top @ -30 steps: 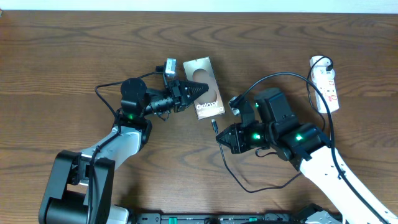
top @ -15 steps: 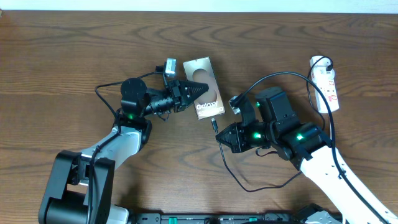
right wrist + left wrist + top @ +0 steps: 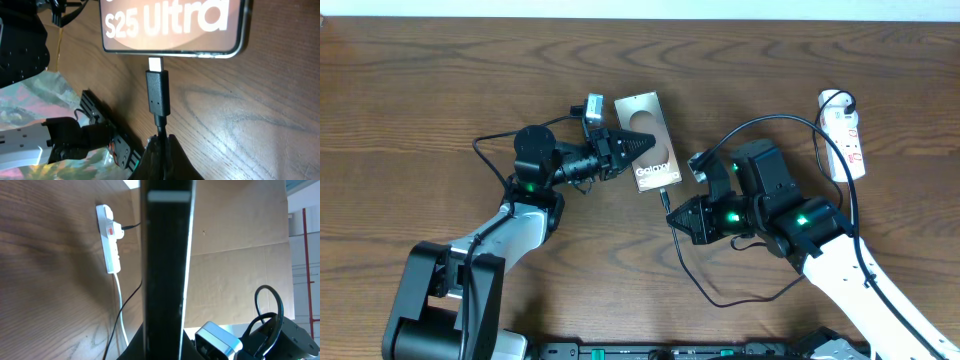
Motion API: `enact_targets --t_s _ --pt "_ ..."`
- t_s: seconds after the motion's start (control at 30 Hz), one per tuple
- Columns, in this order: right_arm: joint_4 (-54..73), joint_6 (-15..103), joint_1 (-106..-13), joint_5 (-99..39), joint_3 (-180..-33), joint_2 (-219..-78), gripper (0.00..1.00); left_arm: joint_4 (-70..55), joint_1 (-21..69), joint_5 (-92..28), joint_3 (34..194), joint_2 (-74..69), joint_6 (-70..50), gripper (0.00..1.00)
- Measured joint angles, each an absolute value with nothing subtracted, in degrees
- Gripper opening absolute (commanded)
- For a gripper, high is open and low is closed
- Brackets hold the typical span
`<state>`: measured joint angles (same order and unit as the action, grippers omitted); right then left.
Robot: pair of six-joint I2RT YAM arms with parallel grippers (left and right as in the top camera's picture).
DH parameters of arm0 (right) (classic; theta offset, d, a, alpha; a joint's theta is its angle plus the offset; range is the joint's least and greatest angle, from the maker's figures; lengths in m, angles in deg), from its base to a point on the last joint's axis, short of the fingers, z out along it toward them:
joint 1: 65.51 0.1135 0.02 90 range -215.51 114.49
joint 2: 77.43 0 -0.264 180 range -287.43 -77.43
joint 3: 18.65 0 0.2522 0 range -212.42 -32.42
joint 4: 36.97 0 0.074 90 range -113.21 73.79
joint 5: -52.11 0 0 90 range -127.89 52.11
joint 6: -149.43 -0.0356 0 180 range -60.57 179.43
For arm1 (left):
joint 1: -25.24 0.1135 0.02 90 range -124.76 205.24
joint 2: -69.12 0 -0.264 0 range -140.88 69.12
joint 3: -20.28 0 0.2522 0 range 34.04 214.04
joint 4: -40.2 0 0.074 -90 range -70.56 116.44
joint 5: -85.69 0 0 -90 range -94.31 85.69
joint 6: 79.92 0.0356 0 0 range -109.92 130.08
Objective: Plug charger to phone and switch on socket
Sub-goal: 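Align the USB-C plug under the phone port with the right gripper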
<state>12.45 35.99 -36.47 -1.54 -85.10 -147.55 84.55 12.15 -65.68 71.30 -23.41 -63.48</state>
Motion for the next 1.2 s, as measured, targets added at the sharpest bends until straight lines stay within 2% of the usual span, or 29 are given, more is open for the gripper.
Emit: enact_targets --t_s 1.2 --pt "12.1 36.0 -36.3 -1.6 -85.1 -147.6 0.01 84.5 12.3 -65.7 71.3 -23.4 -63.8 0.07"
